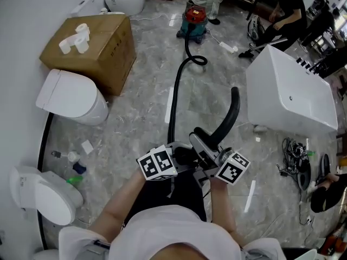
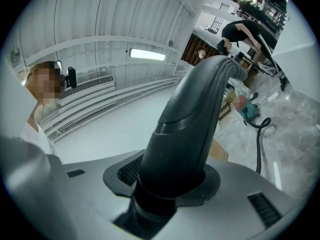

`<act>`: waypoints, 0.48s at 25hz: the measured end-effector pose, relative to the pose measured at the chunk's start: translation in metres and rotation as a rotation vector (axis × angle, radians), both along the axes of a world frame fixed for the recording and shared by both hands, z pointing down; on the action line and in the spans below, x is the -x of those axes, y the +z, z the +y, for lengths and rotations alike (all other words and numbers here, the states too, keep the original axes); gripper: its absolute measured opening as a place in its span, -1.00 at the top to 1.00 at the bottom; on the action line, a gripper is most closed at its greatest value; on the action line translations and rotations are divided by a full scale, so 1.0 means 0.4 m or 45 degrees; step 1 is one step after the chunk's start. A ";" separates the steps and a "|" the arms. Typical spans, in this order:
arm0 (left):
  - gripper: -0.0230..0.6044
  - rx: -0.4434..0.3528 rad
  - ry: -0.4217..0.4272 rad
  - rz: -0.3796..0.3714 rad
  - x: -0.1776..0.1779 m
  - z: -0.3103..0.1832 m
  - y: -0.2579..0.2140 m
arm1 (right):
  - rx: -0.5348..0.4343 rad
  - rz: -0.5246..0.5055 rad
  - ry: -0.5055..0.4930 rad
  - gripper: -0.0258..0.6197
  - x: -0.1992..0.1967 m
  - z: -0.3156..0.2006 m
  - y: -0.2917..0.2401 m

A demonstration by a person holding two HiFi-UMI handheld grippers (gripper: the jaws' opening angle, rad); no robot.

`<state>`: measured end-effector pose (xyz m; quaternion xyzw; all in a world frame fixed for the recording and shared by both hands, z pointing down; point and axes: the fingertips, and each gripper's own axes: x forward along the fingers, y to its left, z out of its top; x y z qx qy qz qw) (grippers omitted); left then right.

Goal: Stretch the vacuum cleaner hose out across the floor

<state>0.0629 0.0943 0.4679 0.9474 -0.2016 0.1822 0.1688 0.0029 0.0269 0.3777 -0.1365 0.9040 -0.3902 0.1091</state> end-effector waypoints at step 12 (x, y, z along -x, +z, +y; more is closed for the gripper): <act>0.40 -0.025 -0.005 -0.025 -0.073 0.074 -0.029 | -0.013 -0.021 -0.009 0.35 -0.076 0.077 -0.033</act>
